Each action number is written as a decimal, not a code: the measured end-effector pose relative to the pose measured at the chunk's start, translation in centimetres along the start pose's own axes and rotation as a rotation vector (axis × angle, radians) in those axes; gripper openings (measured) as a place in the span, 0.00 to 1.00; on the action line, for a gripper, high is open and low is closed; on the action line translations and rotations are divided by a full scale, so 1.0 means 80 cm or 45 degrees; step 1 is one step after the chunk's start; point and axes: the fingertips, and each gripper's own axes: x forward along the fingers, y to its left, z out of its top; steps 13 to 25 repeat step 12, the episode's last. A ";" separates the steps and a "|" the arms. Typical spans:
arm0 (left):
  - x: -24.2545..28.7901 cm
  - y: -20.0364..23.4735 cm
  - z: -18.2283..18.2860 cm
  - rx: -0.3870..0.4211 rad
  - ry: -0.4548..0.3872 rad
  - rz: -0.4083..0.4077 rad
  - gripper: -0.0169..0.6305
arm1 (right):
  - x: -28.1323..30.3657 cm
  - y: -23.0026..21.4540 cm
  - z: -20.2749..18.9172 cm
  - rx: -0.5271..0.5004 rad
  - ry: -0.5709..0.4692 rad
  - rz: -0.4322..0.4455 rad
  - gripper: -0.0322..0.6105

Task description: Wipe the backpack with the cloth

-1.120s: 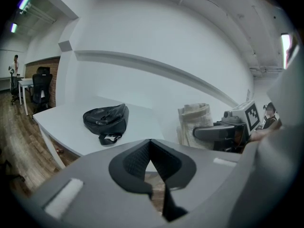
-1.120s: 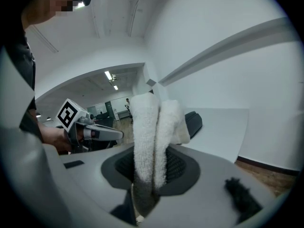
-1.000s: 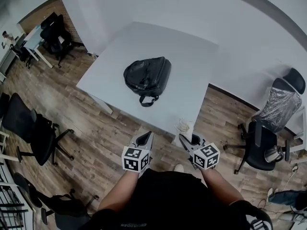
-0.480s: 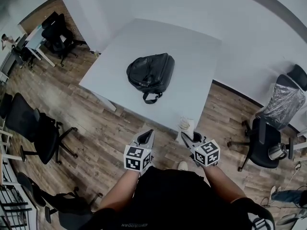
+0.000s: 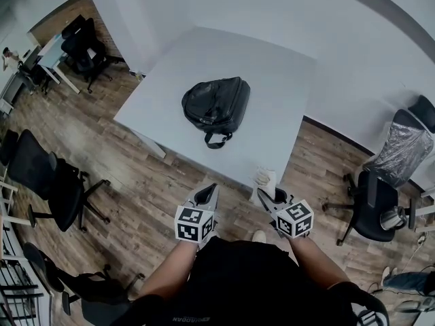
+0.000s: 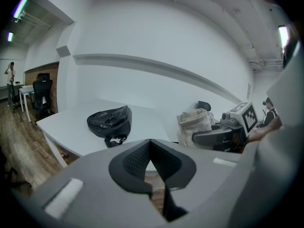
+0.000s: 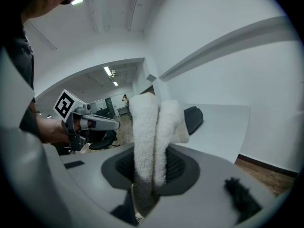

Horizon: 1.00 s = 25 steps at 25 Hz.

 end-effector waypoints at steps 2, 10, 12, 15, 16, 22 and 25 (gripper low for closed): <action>-0.001 0.004 0.000 -0.011 -0.003 0.015 0.04 | 0.001 0.005 0.003 -0.012 0.004 0.010 0.19; -0.008 0.007 -0.006 -0.023 -0.014 0.037 0.04 | 0.006 0.017 0.005 -0.016 0.004 0.033 0.19; -0.012 0.008 -0.007 -0.026 -0.017 0.042 0.04 | 0.006 0.022 0.005 -0.017 0.002 0.040 0.19; -0.012 0.008 -0.007 -0.026 -0.017 0.042 0.04 | 0.006 0.022 0.005 -0.017 0.002 0.040 0.19; -0.012 0.008 -0.007 -0.026 -0.017 0.042 0.04 | 0.006 0.022 0.005 -0.017 0.002 0.040 0.19; -0.012 0.008 -0.007 -0.026 -0.017 0.042 0.04 | 0.006 0.022 0.005 -0.017 0.002 0.040 0.19; -0.012 0.008 -0.007 -0.026 -0.017 0.042 0.04 | 0.006 0.022 0.005 -0.017 0.002 0.040 0.19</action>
